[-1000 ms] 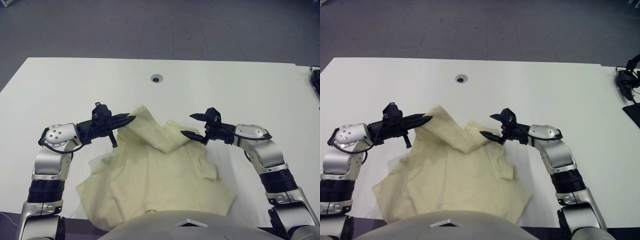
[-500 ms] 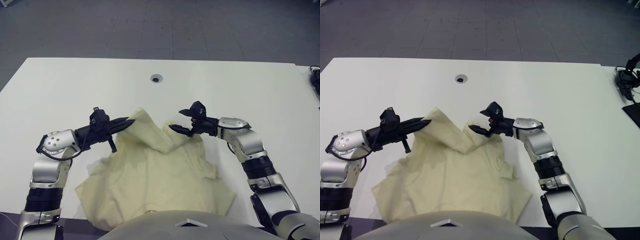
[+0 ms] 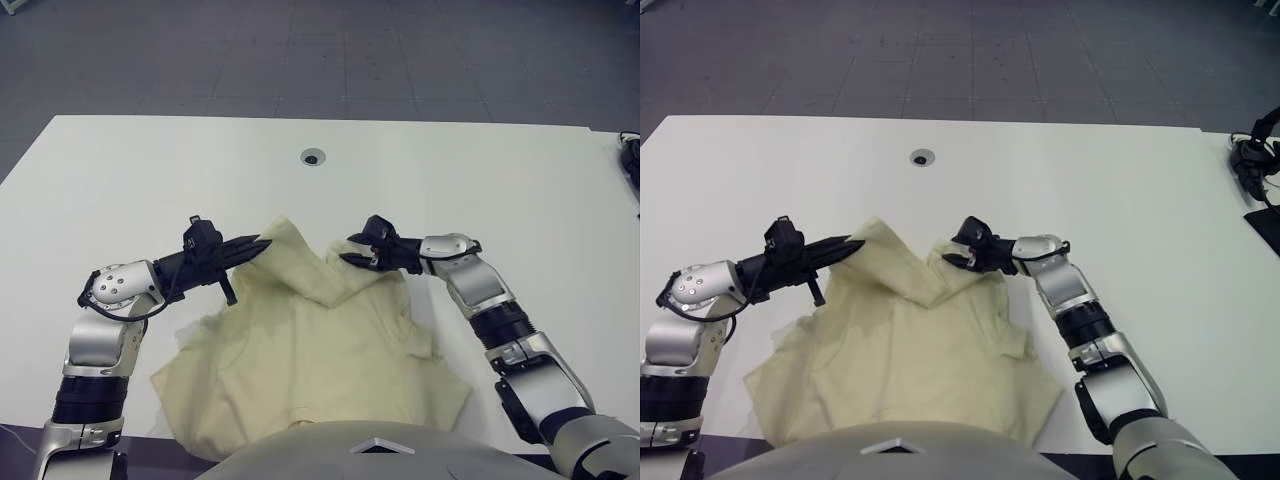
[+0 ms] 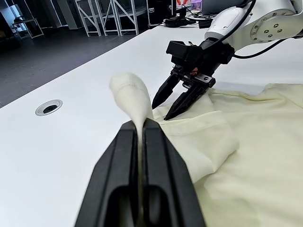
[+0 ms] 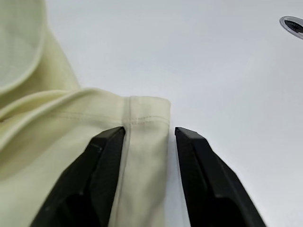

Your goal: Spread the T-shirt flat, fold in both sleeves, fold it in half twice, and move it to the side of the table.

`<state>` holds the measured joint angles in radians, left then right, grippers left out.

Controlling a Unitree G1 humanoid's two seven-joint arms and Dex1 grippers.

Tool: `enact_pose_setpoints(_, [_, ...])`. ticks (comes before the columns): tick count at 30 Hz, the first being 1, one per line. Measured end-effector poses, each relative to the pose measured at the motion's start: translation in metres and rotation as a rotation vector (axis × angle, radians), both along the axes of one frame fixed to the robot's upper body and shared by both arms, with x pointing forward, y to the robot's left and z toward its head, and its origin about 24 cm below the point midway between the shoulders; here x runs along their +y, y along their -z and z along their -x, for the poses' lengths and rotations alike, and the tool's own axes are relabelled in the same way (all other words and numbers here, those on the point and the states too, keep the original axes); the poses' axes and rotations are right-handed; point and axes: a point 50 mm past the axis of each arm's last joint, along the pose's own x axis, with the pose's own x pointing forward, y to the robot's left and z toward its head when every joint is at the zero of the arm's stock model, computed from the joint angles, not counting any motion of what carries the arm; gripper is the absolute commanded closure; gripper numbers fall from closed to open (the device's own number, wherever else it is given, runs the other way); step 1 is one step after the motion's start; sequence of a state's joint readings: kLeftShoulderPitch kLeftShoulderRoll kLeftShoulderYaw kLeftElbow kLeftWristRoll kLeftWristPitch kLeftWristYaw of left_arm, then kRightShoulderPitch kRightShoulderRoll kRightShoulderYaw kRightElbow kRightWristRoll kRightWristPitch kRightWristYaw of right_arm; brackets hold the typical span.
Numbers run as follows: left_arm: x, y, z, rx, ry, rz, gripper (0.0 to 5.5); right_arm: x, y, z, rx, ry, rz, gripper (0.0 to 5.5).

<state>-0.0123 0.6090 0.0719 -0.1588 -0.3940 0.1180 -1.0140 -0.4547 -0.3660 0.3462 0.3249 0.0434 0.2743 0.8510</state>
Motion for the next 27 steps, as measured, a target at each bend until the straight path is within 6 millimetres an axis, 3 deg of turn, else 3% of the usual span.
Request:
enact_pose_setpoints(9, [0.0,0.001,0.0,-0.002,-0.004,0.002,5.5,-0.006,0.001,-0.005,-0.021,0.033,0.0,5.49])
enact_pose_setpoints(16, [0.004,0.005,-0.003,-0.005,-0.052,0.001,5.5,-0.013,0.0,-0.005,-0.039,0.074,-0.025,5.5])
enact_pose_setpoints(27, [0.02,0.002,-0.042,-0.074,-0.387,0.053,5.5,-0.05,-0.031,-0.014,-0.211,0.283,-0.169,5.5])
